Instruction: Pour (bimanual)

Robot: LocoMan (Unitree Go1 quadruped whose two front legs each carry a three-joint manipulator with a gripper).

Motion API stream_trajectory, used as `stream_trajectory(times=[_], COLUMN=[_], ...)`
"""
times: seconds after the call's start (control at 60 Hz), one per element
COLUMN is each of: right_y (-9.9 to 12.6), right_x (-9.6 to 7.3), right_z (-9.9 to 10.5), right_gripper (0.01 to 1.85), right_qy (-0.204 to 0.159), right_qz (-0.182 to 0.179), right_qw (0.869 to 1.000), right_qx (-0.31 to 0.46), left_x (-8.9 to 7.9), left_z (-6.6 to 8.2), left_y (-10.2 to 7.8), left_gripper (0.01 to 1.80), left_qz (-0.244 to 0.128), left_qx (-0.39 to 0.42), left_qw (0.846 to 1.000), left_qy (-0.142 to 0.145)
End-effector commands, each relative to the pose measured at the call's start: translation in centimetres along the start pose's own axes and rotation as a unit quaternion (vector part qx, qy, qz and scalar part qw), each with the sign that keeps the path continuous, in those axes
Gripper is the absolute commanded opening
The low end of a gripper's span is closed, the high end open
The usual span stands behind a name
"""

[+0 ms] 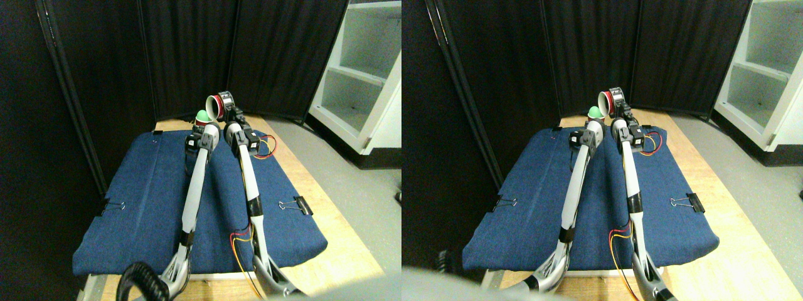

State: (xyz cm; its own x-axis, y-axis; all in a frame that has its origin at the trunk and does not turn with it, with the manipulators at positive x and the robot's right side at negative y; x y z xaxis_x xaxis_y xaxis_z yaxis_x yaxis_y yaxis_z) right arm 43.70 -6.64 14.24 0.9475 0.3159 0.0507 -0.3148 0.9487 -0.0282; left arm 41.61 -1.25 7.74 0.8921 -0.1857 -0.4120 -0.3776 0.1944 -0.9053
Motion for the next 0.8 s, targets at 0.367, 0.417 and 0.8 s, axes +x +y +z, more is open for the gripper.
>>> stream_trajectory(times=[0.367, 0.417, 0.8], right_y=[0.0, -0.1, -1.8], right_x=[0.0, -0.1, -0.1], right_z=[0.4, 0.5, 0.4], right_gripper=[0.33, 0.33, 0.33], right_qy=[-0.039, -0.041, -0.047], right_qz=[-0.092, -0.123, -0.272], right_qw=[0.989, 0.978, 0.826], right_qx=[0.106, 0.163, 0.491], left_x=[0.1, 0.1, 0.2], left_z=[0.1, 0.1, 0.9], left_y=[-0.7, -0.7, -0.7], left_gripper=[0.33, 0.33, 0.33], left_qz=[-0.02, -0.02, -0.029], left_qx=[-0.011, -0.007, 0.007], left_qw=[1.0, 1.0, 1.0], left_qy=[0.0, -0.001, -0.005])
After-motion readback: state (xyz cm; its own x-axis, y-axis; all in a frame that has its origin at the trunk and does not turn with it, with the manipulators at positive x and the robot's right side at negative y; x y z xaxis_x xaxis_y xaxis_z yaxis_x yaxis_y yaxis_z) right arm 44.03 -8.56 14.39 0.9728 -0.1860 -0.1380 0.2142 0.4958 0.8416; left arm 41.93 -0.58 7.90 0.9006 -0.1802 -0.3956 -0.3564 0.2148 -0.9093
